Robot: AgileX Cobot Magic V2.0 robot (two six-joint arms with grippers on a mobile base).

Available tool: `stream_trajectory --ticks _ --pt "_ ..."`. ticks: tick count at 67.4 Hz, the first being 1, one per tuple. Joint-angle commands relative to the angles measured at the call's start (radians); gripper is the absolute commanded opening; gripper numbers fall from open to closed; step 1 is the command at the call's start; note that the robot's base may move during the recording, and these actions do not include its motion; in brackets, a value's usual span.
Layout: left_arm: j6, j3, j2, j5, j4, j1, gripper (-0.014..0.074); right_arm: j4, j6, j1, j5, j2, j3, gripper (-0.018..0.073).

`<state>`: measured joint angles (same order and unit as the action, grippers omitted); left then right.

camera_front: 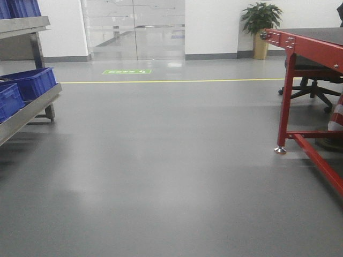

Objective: Move two blue bins to right shelf middle
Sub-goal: 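Drive along the aisle toward another roller shelf, bin held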

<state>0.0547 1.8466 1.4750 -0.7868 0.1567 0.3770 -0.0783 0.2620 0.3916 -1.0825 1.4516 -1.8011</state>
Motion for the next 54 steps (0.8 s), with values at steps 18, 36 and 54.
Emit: stream_trajectory --ticks 18,36,54 --pt "0.023 0.021 -0.024 0.103 0.067 0.002 -0.0111 -0.010 -0.031 0.001 0.065 -0.015 -0.013 -0.0162" --pt "0.023 0.021 -0.024 0.103 0.067 0.002 -0.0111 -0.010 -0.031 0.001 0.065 -0.015 -0.013 -0.0162" --pt "0.023 0.021 -0.024 0.103 0.067 0.002 -0.0111 -0.010 -0.031 0.001 0.065 -0.015 -0.013 -0.0162"
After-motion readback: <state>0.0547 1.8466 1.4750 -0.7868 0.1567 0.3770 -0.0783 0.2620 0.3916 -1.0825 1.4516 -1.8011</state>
